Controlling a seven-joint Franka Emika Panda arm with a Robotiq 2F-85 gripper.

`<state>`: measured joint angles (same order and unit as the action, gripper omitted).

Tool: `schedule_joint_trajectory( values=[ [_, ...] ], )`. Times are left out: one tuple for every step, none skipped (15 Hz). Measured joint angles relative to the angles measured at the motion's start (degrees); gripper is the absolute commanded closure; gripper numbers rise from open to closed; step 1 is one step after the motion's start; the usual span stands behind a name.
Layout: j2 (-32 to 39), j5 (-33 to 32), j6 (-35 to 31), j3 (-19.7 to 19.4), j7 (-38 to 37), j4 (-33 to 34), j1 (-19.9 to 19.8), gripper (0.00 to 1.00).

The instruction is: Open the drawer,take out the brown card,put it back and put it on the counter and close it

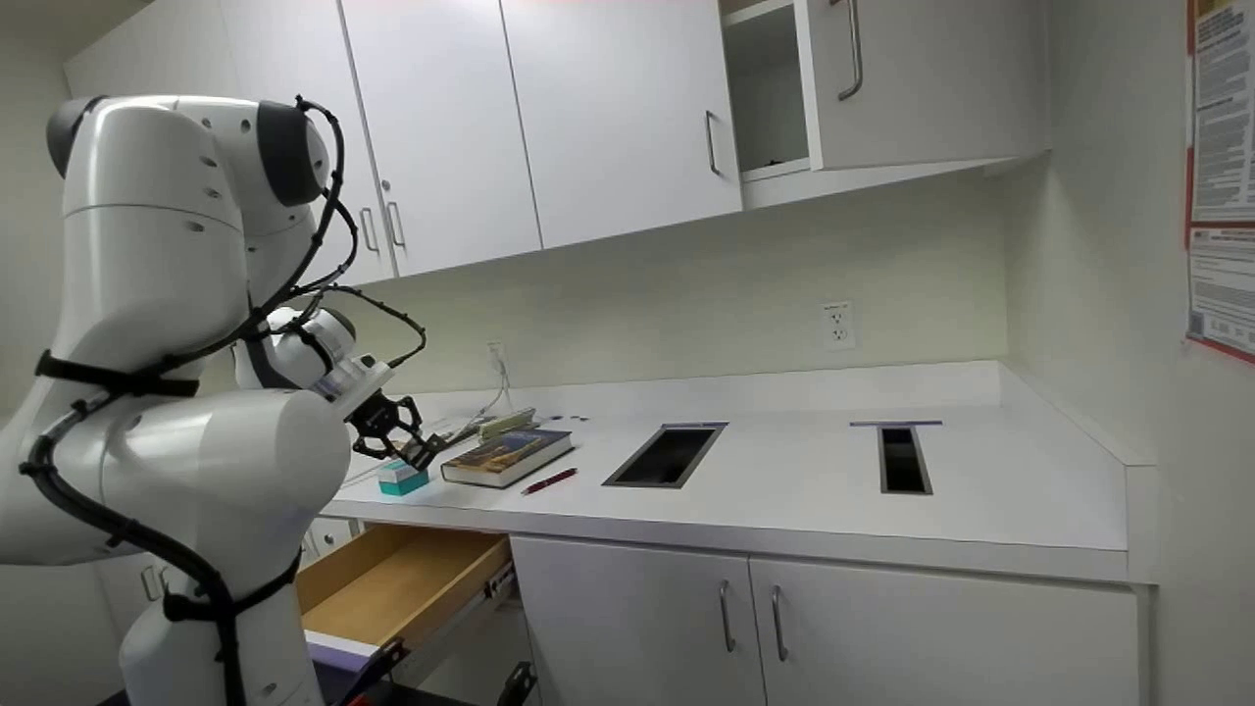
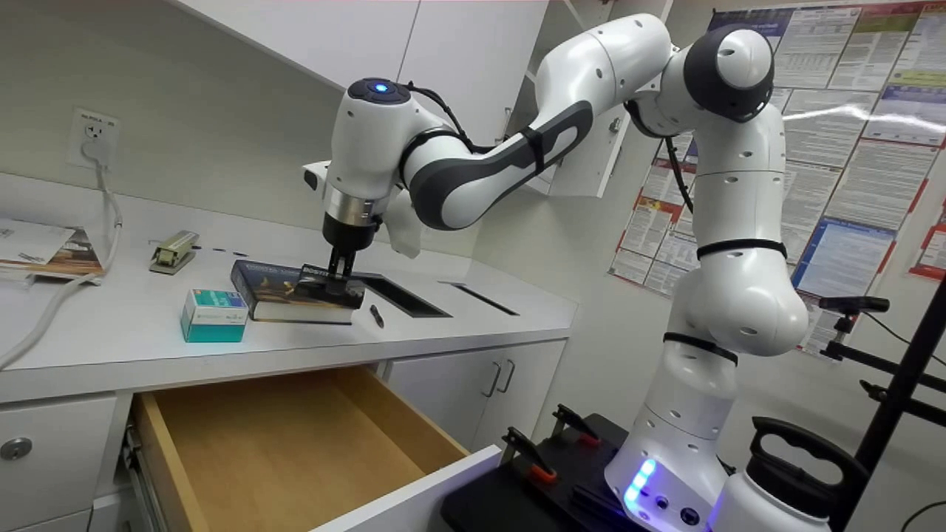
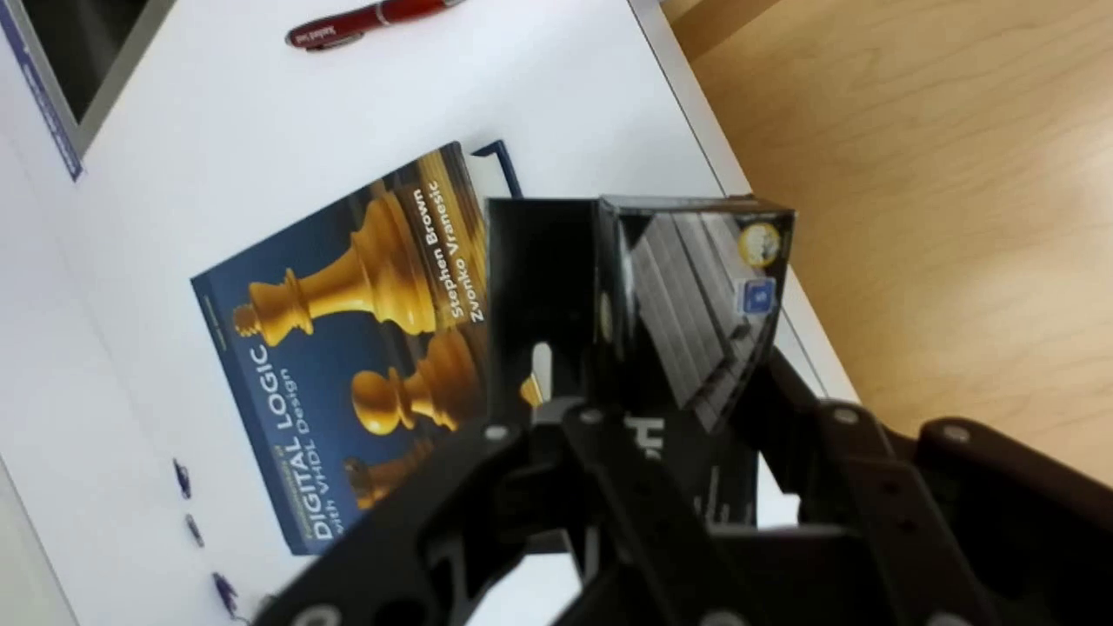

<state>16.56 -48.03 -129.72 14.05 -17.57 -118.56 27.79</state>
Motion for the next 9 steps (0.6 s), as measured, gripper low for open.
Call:
schedule_joint_trajectory(
  values=[
    [0.67,0.33,0.02,-0.54,-1.44,0.94,-0.73,0.84],
    [1.31,0.69,0.02,-1.33,-2.25,2.01,-1.83,0.84],
    [1.81,1.18,-0.01,-2.33,-2.70,3.03,-3.16,0.84],
    [2.23,1.94,-0.02,-3.38,-2.88,4.06,-4.68,0.84],
    [2.50,2.81,-0.04,-4.42,-2.95,4.97,-6.24,0.84],
    [2.60,3.81,-0.05,-5.38,-3.03,5.67,-7.71,0.84],
    [2.62,5.00,-0.05,-6.29,-3.11,6.26,-9.01,0.84],
    [2.61,6.17,-0.05,-7.14,-3.34,6.73,-10.17,0.84],
    [2.57,7.25,-0.05,-7.97,-4.06,7.04,-11.14,0.84]
  ],
)
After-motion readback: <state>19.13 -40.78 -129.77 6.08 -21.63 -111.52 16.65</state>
